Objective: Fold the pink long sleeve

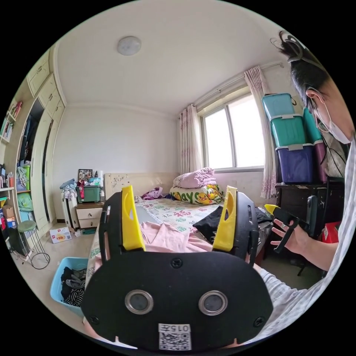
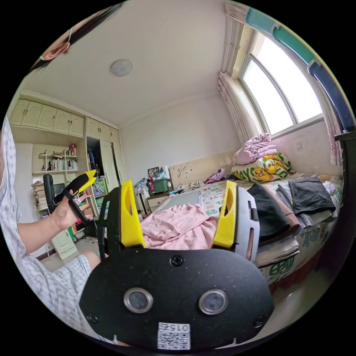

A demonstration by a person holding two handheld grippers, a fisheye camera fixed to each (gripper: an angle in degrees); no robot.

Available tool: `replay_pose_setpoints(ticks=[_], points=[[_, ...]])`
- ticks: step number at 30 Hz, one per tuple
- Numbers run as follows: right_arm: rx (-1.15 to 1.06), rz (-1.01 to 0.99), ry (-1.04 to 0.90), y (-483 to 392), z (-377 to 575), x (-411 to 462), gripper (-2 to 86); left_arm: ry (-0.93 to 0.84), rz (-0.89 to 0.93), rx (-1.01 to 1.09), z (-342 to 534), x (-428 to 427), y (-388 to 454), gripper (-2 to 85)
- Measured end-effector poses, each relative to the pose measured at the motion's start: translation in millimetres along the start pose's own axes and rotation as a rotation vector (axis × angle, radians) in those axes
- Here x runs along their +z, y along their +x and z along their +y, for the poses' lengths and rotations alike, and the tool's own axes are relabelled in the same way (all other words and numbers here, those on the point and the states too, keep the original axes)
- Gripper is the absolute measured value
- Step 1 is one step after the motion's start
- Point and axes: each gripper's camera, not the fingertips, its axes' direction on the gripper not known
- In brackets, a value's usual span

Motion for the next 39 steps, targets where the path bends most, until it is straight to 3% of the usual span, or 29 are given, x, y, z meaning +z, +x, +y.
replay_pose_setpoints(ticks=[14,20,26,33,39], points=[[0.076,-0.050,0.004,54,-6,-8,29.1,0.095,-0.054,0.009,-75,-45,18,29.4],[0.059,-0.039,-0.016,61,-9,11,28.5,0.133,0.123,-0.098,-114,-19,-9,25.6],[0.090,0.017,-0.081,74,-6,28,26.6,0.063,0.210,-0.028,-167,47,-22,20.7],[0.234,0.034,-0.268,113,21,56,18.3,-0.171,0.461,-0.227,-197,146,-52,18.5],[0.233,0.038,-0.349,127,30,136,15.5,-0.260,0.282,-0.258,-210,167,-132,18.1]])
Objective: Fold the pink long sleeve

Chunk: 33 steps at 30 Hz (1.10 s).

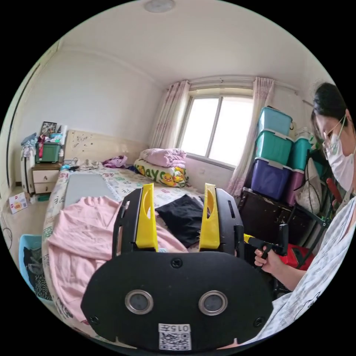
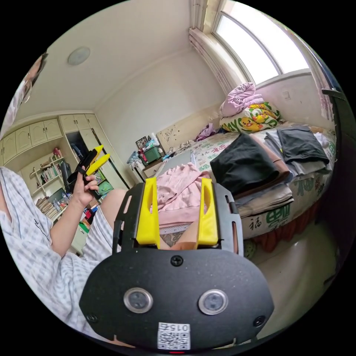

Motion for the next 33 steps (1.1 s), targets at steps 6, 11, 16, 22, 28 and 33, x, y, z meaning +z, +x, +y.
replay_pose_setpoints(ticks=[6,11,16,22,28,33], points=[[-0.079,-0.036,-0.134,-2,-60,140,13.7,-0.031,-0.243,-0.213,-36,-15,-143,16.1],[-0.116,-0.077,-0.280,14,-120,281,13.5,-0.111,-0.402,-0.271,-80,22,-250,15.7],[-0.197,-0.117,-0.401,32,-174,421,13.3,-0.369,-0.373,-0.284,-143,130,-344,13.7],[-0.234,-0.050,-0.524,58,-220,589,13.4,-0.477,-0.342,-0.394,-210,261,-442,13.9],[-0.104,-0.037,-0.552,99,-239,718,13.3,-0.499,-0.410,-0.491,-252,350,-509,15.0],[-0.174,0.027,-0.647,107,-227,800,13.2,-0.565,-0.420,-0.456,-274,406,-533,15.4]])
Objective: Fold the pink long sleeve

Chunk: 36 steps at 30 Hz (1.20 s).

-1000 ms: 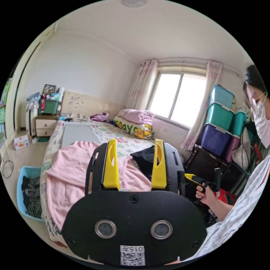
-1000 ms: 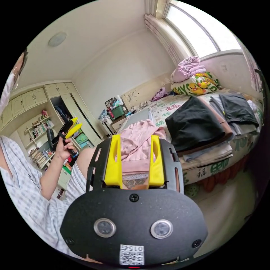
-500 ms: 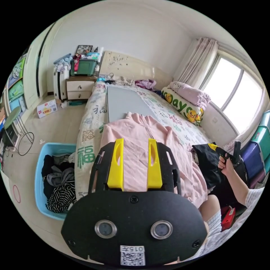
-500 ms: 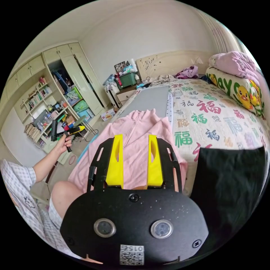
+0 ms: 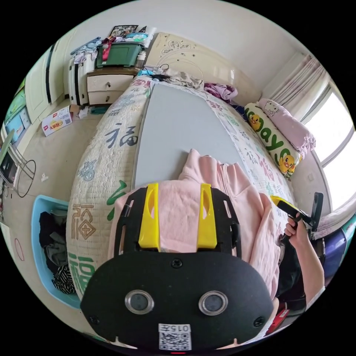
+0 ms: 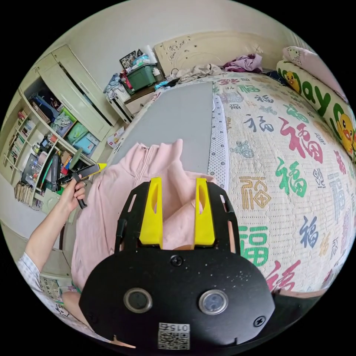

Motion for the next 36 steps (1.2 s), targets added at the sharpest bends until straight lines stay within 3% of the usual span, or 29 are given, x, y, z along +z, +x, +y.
replay_pose_setpoints(ticks=[5,12,19,24,28,36], points=[[0.036,0.003,-0.003,4,-16,41,12.6,-0.069,0.062,0.000,-31,21,10,13.5],[0.143,-0.023,-0.093,16,-13,73,3.8,-0.168,-0.067,0.056,-40,18,24,4.8],[-0.069,0.013,0.028,-35,25,3,1.5,0.040,0.019,0.158,-3,-77,43,1.3],[-0.218,-0.034,0.120,-78,122,-106,1.0,0.179,0.063,0.329,104,-200,58,0.8],[-0.212,-0.131,0.112,-92,221,-153,1.1,0.213,0.149,0.364,212,-257,47,0.7],[0.062,-0.101,-0.189,-83,406,-114,1.2,-0.077,0.189,0.044,392,-221,-11,0.2]])
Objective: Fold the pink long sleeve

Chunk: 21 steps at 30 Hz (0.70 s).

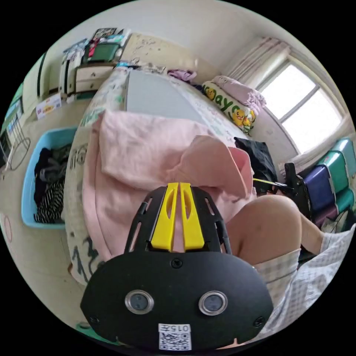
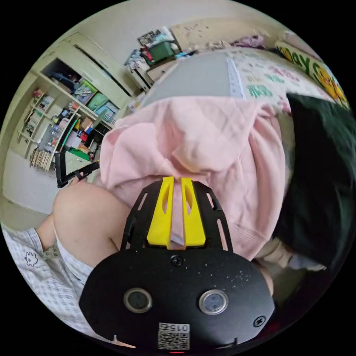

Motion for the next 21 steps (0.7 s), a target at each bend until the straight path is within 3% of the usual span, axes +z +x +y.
replay_pose_setpoints(ticks=[7,11,16,18,21], points=[[0.104,-0.057,0.152,21,48,-71,0.8,0.095,0.245,-0.138,46,-20,-30,5.8],[0.009,-0.051,0.243,-3,58,-118,5.1,0.195,0.344,-0.125,59,-31,-21,10.4],[-0.211,0.000,0.145,-83,64,-91,9.6,0.182,0.175,0.084,68,-21,41,13.6],[-0.299,0.113,0.110,-124,69,-49,12.1,0.191,-0.011,0.189,71,-9,77,17.3],[-0.336,0.224,0.014,-153,69,5,15.1,0.160,-0.110,0.295,72,18,105,17.9]])
